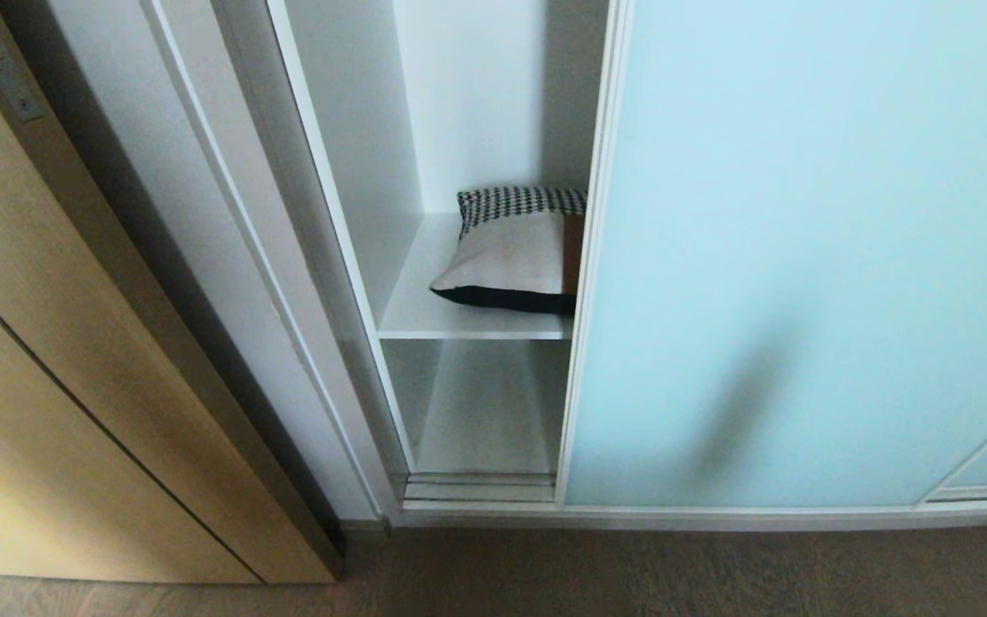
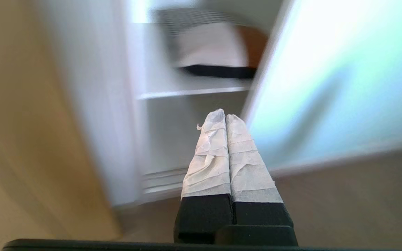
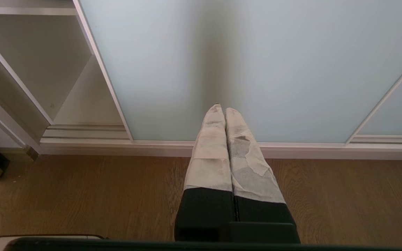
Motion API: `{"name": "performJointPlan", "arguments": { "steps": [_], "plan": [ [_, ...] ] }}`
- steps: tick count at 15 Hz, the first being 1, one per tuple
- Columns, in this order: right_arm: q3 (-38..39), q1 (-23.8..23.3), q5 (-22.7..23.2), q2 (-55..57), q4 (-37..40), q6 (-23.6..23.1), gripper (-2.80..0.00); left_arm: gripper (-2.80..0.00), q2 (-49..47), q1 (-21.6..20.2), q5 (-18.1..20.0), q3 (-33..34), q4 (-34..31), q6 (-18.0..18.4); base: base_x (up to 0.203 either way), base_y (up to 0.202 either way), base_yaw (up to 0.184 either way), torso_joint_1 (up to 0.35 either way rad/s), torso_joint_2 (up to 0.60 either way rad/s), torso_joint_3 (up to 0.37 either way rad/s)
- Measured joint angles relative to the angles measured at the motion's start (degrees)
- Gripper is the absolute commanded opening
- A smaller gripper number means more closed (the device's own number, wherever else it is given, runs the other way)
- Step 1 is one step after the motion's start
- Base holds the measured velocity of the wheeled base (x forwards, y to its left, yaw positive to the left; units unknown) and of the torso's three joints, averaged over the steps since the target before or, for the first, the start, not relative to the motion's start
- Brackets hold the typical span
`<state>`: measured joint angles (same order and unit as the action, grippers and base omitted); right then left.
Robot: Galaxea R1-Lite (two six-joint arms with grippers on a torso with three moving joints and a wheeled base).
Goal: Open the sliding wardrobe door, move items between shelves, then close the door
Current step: Close the door
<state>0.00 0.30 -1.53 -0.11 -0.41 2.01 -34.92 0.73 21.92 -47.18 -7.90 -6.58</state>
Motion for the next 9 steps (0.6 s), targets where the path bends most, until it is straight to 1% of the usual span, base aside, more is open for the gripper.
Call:
{"name": "performJointPlan", "arguments": {
  "steps": [3,4,5,7,9],
  "plan": [
    [0.00,-0.01,-0.03,0.00,0.00,-0.01,-2.80,-2.80,-13.21,0.43,8.42,-10.81,0.05,-0.23,0.000,0.000,0.000,0.000,0.00,0.000],
    [0.00,-0.01,0.00,0.00,0.00,0.00,-2.80,-2.80,-17.60,1.21,11.49,-14.52,-0.01,-0.27,0.000,0.000,0.000,0.000,0.00,0.000],
    [0.00,-0.01,-0.04,0.00,0.00,-0.01,-2.80,-2.80,-21.15,2.71,13.70,-17.29,-0.09,-0.29,0.000,0.000,0.000,0.000,0.00,0.000],
    [0.00,-0.01,-0.03,0.00,0.01,-0.01,-2.80,-2.80,-27.63,7.11,15.39,-21.32,0.02,-0.29,0.000,0.000,0.000,0.000,0.00,0.000],
    [0.00,-0.01,-0.03,0.00,0.00,0.00,-2.80,-2.80,-33.43,12.61,15.73,-24.25,0.22,-0.03,0.000,0.000,0.000,0.000,0.00,0.000]
  ]
}}
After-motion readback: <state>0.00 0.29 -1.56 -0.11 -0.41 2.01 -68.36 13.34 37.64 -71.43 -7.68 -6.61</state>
